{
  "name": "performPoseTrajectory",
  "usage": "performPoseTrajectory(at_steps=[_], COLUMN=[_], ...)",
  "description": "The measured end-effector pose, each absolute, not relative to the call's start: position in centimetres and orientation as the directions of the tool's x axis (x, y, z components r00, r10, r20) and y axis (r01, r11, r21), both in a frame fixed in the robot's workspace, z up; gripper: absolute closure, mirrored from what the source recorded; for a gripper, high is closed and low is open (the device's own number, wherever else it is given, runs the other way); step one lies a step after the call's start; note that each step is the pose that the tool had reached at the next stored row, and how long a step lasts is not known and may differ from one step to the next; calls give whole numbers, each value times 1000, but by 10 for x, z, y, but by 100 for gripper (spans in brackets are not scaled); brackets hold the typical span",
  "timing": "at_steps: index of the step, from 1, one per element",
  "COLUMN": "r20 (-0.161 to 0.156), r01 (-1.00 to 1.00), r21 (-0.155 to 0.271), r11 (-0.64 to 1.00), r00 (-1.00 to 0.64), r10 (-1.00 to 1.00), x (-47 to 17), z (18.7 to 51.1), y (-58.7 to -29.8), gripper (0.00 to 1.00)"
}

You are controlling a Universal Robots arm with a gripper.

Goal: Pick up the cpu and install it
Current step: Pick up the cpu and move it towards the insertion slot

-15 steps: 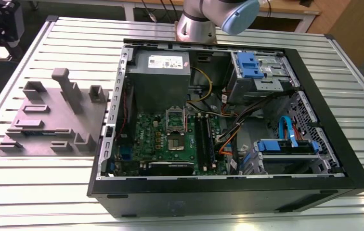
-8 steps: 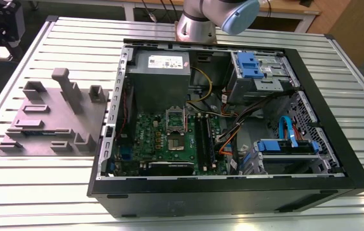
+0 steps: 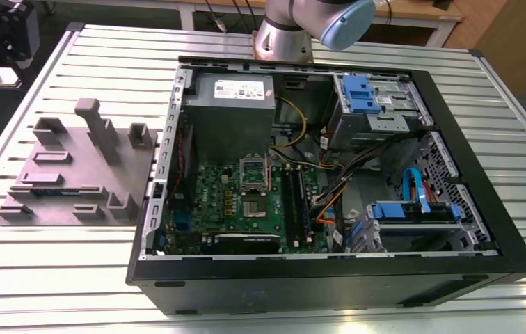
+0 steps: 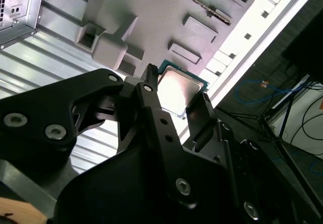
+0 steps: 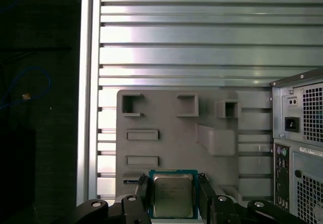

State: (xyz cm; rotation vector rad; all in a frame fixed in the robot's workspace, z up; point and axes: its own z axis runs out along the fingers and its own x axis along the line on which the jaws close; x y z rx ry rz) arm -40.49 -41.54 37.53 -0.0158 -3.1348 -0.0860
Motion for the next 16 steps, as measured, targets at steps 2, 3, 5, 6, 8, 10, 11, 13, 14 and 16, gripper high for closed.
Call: performPoseTrajectory(at_steps=[2, 3, 5, 6, 8, 10, 11, 13, 14, 16], r20=[6, 6, 6, 6, 6, 6, 6, 6, 6, 6], r01=[10, 10, 10, 10, 10, 10, 10, 10, 10, 10], r21=[55, 55, 55, 55, 55, 55, 55, 55, 55, 55], r11=[998, 998, 998, 998, 998, 998, 998, 998, 998, 998], r00=[-1000, -1000, -1000, -1000, -1000, -1000, -1000, -1000, -1000, -1000], r10=[10, 10, 10, 10, 10, 10, 10, 10, 10, 10], x=[-404, -404, -403, -403, -403, -402, -402, -401, -401, -400], z=[375, 375, 375, 375, 375, 375, 375, 375, 375, 375], y=[-415, -415, -415, -415, -415, -415, -415, -415, -415, -415], gripper=[53, 53, 53, 53, 53, 53, 53, 53, 53, 53])
